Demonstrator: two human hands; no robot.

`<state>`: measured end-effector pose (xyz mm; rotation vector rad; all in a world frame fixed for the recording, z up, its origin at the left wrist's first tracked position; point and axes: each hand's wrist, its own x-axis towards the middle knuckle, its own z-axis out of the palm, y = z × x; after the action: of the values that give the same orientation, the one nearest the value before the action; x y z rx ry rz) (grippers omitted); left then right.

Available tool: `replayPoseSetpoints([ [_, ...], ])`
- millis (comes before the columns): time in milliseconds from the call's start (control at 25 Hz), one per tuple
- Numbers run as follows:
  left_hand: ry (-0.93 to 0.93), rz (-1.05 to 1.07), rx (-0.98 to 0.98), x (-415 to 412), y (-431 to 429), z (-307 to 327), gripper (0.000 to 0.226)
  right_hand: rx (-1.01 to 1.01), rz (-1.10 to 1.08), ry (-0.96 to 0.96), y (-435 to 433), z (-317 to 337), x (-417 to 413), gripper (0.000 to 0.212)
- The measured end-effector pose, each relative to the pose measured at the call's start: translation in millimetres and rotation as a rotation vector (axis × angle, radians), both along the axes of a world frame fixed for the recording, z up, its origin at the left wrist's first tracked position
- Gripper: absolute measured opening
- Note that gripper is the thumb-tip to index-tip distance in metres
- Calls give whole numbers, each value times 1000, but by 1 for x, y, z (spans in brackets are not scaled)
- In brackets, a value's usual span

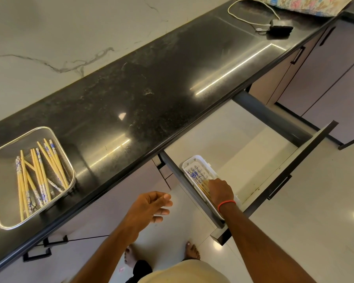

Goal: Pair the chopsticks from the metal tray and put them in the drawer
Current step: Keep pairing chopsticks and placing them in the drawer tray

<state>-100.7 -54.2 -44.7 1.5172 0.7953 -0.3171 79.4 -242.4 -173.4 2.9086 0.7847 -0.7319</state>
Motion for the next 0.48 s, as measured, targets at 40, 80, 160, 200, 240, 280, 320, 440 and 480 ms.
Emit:
replayPoseSetpoints([
  [40, 1, 6, 2, -1, 1, 0, 47, -4, -10, 0, -2, 0, -1, 22],
  [80, 2, 13, 2, -2, 1, 1, 47, -1, -16, -2, -4, 0, -1, 22],
  [160, 4, 22, -3, -4, 2, 1, 47, 11, -12, -20, -5, 1, -1, 20],
  [200, 5, 23, -5, -5, 2, 1, 47, 16, -7, -35, -5, 2, -1, 20],
  [240, 7, 24, -6, -7, 1, 1, 47, 17, -3, -51, -4, 3, -1, 20],
  [280, 8, 26, -6, -8, 0, 0, 48, 13, 1, -63, -3, 4, -1, 20],
  [320, 10, 27, -7, -10, -1, 0, 48, 5, 3, -66, -2, 4, -1, 20],
  [440, 17, 25, -12, -15, -3, -2, 44, -19, 22, -44, -1, 1, -4, 20],
  [480, 20, 27, -12, -16, -3, -2, 40, -14, 30, -38, -2, 0, -4, 21],
])
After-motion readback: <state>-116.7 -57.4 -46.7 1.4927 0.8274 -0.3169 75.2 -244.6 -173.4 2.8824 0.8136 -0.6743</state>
